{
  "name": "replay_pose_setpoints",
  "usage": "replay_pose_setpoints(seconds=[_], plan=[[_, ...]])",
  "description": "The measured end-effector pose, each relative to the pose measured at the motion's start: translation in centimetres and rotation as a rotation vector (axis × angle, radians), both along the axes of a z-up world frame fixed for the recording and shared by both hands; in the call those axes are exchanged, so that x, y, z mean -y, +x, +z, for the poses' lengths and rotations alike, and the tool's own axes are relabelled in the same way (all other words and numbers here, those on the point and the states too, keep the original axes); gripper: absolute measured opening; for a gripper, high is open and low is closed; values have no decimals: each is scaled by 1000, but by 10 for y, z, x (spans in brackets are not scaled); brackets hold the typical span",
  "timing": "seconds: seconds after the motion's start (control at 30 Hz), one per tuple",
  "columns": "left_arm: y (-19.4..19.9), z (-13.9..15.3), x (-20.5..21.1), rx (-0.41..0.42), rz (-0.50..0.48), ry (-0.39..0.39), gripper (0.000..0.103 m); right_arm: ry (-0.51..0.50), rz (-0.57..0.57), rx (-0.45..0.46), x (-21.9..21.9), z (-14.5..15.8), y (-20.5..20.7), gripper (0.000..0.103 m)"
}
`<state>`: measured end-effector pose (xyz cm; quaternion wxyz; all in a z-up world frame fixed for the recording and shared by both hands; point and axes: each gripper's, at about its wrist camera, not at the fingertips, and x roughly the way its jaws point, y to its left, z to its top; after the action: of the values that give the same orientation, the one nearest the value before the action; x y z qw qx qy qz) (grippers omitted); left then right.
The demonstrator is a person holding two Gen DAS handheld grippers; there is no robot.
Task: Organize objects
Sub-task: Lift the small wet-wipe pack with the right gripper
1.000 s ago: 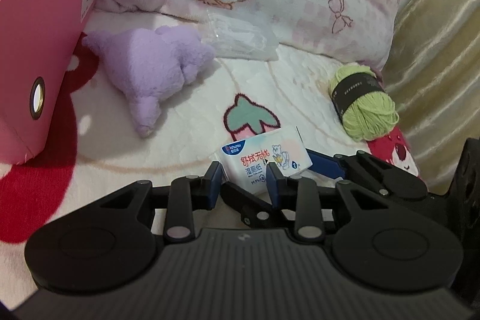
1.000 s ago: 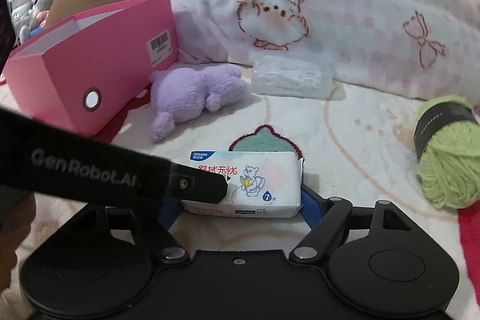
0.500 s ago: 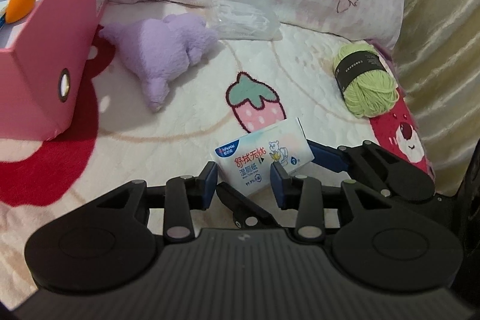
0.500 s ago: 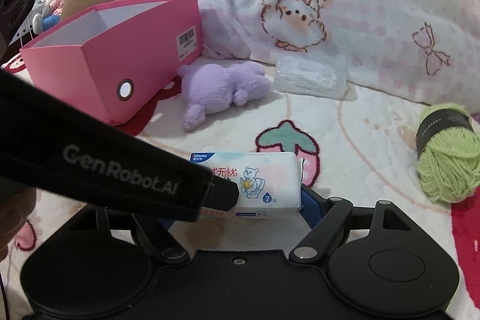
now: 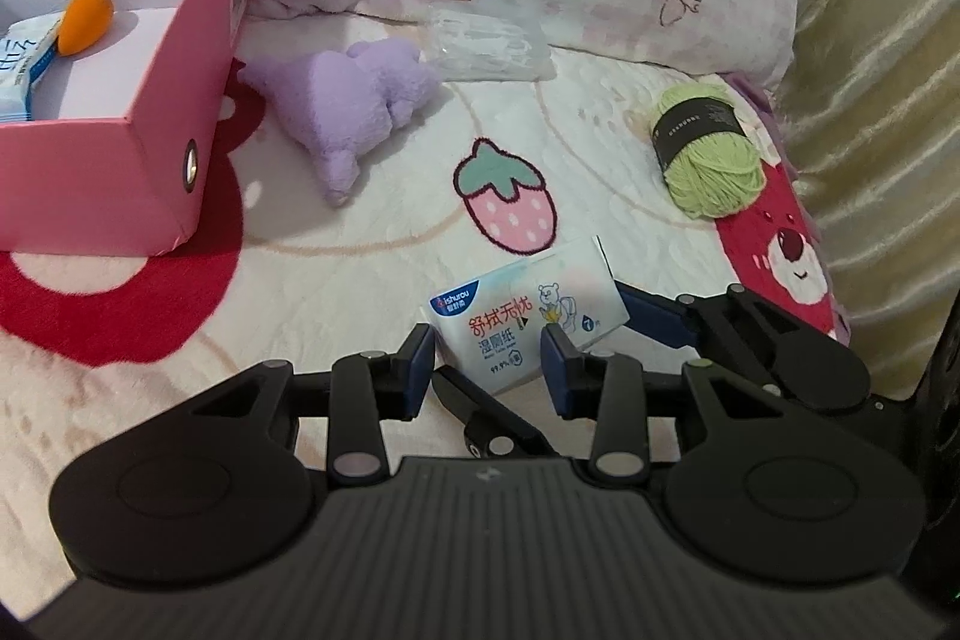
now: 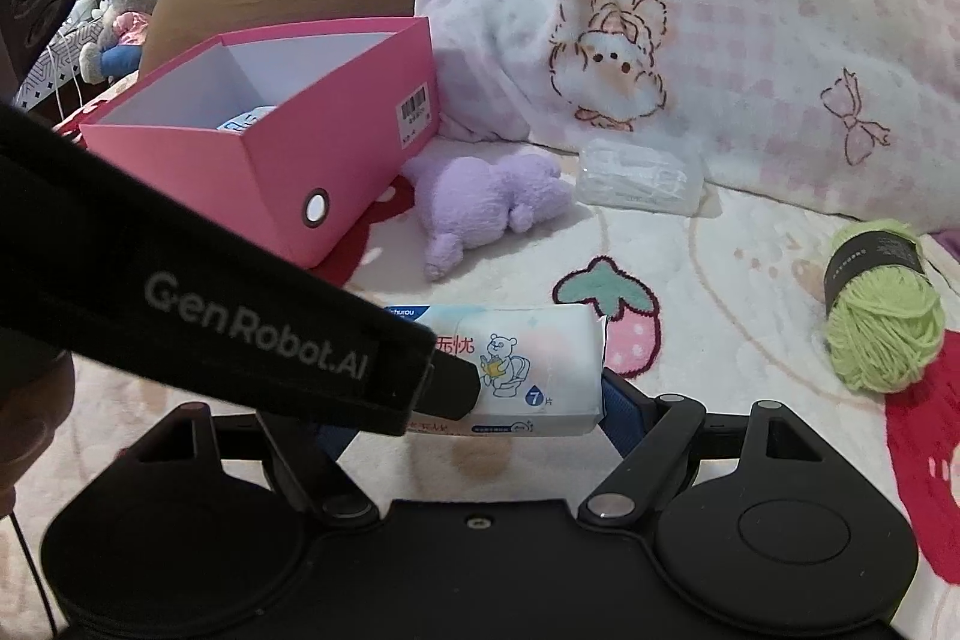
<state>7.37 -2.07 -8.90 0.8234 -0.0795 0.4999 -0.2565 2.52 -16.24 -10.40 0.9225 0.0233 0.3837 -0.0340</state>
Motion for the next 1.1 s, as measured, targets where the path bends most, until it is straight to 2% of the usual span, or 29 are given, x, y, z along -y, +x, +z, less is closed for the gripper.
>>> replay_pose_setpoints(seconds=[0.2,0.37,0.6,0.83,0.93,1.03,1.1], plan=[[-8,7,-14,-58,36,-33,36,-1,4,-56,-11,10,-2,83],[-16,18,-17,-59,29,-24,36,-6,28,-60,-18,19,-9,84],[-31,40,-28,-24,44,-1,36,45,86,-31,-23,40,-18,84],[-37,62,-44,25,62,-18,36,98,113,-15,-26,58,-18,84],[-37,71,-51,60,69,-19,36,93,131,-11,-31,61,-17,80],[-39,78,-55,99,52,21,37,106,145,-15,-35,64,-16,74],[-38,77,-59,88,74,28,37,106,149,-23,-38,64,-14,70]])
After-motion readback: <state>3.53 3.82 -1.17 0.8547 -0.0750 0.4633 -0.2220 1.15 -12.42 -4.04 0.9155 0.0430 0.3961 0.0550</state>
